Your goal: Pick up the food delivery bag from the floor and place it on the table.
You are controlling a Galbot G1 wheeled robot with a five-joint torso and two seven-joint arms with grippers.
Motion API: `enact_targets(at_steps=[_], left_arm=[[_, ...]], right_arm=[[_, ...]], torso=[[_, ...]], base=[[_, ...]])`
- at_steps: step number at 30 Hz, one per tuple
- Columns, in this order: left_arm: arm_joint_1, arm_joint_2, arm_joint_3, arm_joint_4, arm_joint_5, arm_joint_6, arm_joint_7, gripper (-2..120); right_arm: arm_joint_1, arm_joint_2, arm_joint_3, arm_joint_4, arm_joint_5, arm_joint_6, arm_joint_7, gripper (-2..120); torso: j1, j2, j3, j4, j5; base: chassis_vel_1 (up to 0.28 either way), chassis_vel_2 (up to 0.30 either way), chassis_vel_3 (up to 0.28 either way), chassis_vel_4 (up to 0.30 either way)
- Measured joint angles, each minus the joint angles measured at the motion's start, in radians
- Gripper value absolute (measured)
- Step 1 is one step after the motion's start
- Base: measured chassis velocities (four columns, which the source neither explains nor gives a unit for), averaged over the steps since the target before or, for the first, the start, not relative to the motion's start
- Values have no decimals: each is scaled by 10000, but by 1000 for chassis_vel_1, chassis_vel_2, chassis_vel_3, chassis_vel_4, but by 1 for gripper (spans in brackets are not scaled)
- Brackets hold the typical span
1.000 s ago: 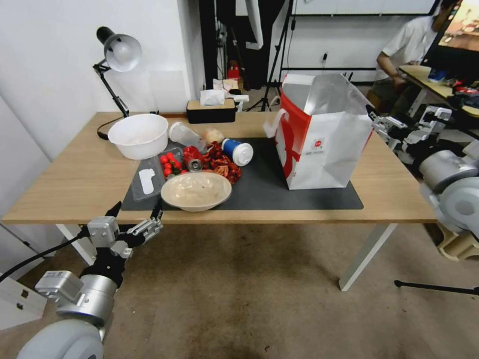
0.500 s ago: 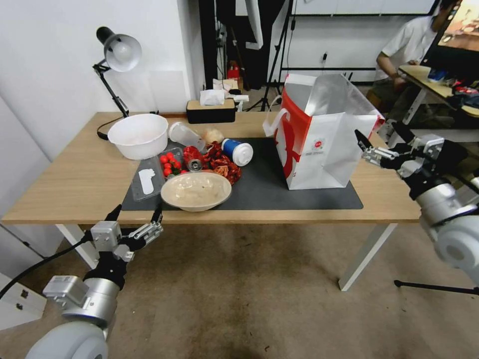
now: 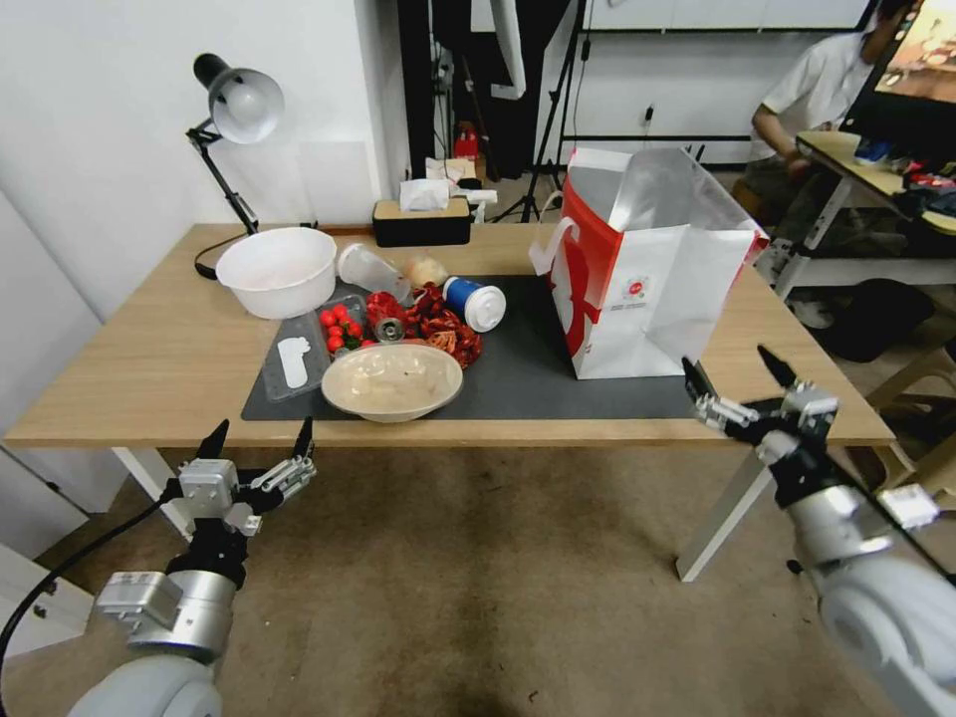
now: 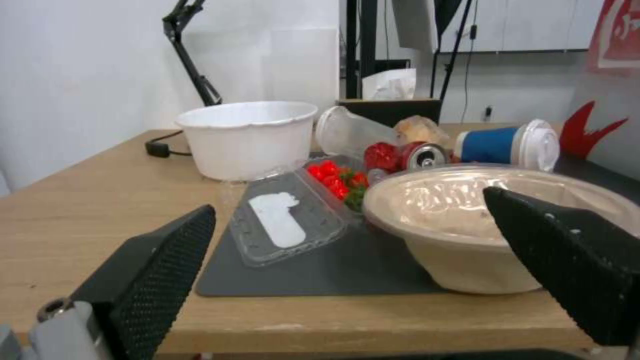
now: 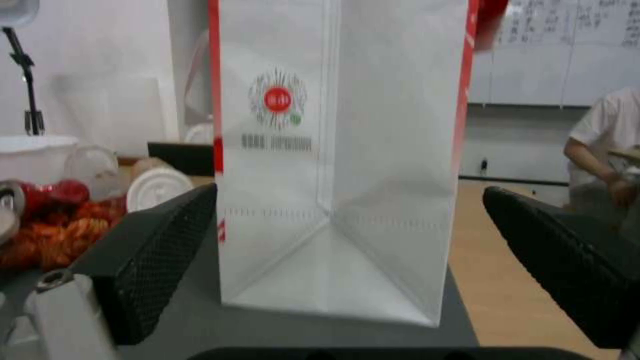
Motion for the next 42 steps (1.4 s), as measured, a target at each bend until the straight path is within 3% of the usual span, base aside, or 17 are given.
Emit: enact_targets(at_steps=[17, 26, 42], left_arm=[[23, -106, 441, 739, 1006, -581, -319, 100], [74, -132, 449, 1052, 1258, -901, -642, 100], [87, -143, 491, 1100, 1298, -902, -641, 100]], right_arm=[[-1225, 1392, -329, -449, -1045, 691, -465, 100], [-1170, 1556, -470, -573, -1115, 698, -548, 100], [-1111, 1576, -493, -612, -1050, 679, -555, 100]], torso=[[-1, 0, 0, -1, 0], [-1, 0, 0, 0, 0], [0, -1, 0, 0, 0]], base=[[0, 0, 0, 0], [0, 0, 0, 0], [0, 0, 0, 0]])
